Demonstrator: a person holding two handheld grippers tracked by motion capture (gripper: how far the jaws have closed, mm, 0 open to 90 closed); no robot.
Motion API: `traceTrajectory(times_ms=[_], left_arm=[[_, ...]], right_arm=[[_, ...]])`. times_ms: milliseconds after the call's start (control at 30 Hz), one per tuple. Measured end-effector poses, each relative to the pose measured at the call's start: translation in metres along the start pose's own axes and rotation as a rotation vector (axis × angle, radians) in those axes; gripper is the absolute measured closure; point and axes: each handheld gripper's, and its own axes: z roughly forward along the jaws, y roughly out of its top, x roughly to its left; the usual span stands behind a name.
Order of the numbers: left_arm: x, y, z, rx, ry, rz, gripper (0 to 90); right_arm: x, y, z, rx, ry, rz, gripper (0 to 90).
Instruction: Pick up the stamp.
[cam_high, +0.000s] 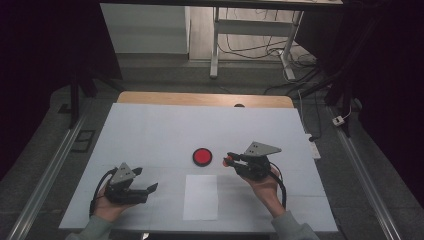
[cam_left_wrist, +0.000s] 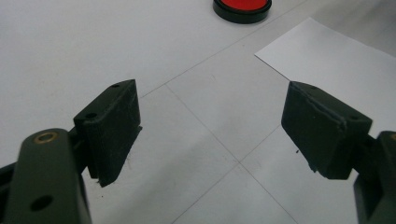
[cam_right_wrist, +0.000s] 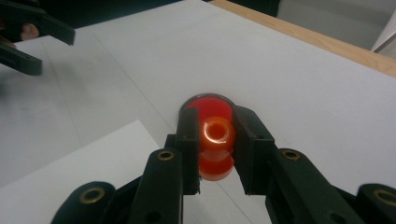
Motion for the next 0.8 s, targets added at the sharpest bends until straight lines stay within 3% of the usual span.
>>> traceTrajectory(times_ms=[300,800], left_arm=[[0.002,0.0,0.0,-0.007,-0.002,-0.007,20.1],[0.001,0.0,-0.002,-0.016,-0.007,-0.007,20.1]], right_arm=[[0.01,0.011,-0.004,-0.034,0.052,-0.003,71.9],[0.028,0.015,-0.004,-0.034,0.101,-0.019,71.9]])
